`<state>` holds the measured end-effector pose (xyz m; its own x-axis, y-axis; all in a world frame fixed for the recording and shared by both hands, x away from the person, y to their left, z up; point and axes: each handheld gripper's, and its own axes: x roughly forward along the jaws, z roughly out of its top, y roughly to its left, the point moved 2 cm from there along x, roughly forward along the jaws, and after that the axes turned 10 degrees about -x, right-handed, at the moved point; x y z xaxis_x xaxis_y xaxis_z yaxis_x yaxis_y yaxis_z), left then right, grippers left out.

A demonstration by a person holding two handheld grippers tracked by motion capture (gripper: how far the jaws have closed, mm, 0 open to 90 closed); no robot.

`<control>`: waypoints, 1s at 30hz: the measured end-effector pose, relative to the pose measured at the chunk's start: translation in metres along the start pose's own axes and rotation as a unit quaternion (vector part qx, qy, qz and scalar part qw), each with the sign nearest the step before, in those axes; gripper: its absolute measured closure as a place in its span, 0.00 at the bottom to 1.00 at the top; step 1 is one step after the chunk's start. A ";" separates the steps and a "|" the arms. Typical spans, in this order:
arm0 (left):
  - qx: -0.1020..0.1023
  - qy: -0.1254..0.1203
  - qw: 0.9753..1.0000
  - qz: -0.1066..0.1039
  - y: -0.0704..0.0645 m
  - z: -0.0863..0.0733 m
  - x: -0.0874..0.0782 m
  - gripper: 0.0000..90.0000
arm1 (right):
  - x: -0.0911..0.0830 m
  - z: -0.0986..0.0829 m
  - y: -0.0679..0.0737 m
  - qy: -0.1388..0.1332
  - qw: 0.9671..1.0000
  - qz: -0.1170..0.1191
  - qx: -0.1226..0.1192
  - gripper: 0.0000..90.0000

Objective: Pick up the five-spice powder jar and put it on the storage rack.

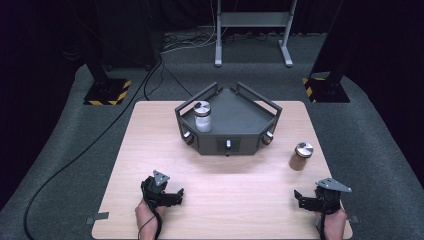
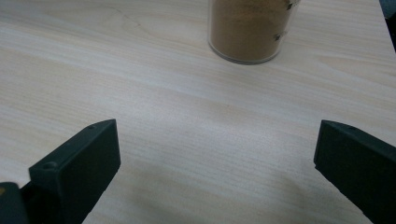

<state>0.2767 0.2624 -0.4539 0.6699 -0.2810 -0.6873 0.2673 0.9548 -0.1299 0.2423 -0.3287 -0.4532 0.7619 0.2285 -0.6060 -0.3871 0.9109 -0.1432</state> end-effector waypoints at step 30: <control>-0.001 0.000 1.000 0.001 0.001 0.001 0.000 0.00 | 0.068 0.090 -0.027 0.021 0.999 -0.017 0.028 0.00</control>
<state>0.2776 0.2630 -0.4538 0.6706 -0.2788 -0.6874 0.2642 0.9557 -0.1298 0.3510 -0.3071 -0.4203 0.7510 0.1832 -0.6343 -0.3310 0.9357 -0.1217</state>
